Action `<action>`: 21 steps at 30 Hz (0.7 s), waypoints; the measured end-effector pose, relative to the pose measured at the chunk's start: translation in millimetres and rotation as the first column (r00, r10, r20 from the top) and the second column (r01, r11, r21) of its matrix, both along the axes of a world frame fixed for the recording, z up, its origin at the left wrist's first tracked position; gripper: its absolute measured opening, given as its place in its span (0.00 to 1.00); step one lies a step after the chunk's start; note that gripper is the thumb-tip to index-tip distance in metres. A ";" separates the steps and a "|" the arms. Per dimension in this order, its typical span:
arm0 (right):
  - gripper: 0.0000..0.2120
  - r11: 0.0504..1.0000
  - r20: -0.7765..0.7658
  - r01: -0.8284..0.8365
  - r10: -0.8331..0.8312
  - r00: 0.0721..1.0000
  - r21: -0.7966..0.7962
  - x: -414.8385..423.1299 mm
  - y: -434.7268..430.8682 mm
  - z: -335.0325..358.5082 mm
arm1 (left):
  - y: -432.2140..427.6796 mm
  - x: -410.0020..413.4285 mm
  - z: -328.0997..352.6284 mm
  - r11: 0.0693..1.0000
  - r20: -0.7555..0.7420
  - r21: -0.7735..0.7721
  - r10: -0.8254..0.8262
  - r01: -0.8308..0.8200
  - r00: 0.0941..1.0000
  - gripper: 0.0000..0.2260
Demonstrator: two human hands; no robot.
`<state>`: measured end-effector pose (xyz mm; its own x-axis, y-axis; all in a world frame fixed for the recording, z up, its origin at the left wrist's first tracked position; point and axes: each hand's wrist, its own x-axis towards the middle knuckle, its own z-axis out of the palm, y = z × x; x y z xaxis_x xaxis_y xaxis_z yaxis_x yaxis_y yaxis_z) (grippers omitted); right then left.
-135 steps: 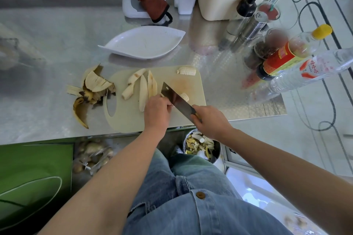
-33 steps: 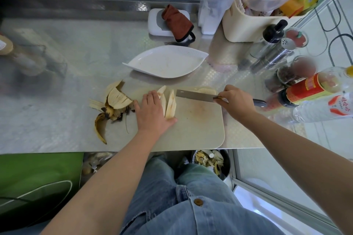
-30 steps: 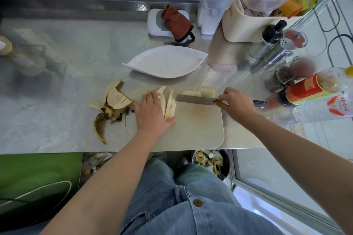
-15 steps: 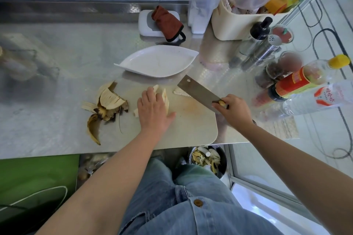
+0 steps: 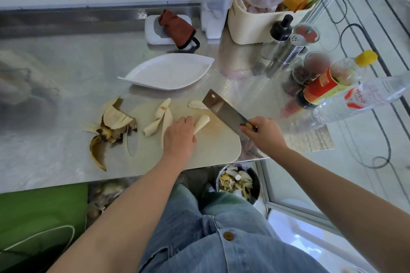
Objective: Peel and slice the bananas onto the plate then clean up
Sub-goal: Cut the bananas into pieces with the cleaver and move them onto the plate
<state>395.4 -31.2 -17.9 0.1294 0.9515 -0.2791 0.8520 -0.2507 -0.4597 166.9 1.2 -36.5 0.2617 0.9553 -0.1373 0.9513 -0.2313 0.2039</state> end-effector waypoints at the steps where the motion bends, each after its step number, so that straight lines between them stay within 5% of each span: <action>1: 0.18 1.000 -0.001 -0.008 0.008 1.000 0.001 -1.0 -1.2 1.1 | 0.1 0.2 -0.3 1.000 0.018 0.010 0.000 0.000 1.000 0.11; 12: 0.16 0.983 0.079 -0.178 0.180 0.980 -0.038 -7.7 -14.1 2.5 | -20.5 -6.0 -15.7 0.984 0.077 0.062 -0.170 0.166 0.982 0.17; 21: 0.14 0.980 0.035 -0.187 0.190 0.981 -0.068 -6.6 -17.8 0.6 | -19.6 -1.0 -14.9 0.994 0.063 -0.028 -0.102 0.104 0.993 0.12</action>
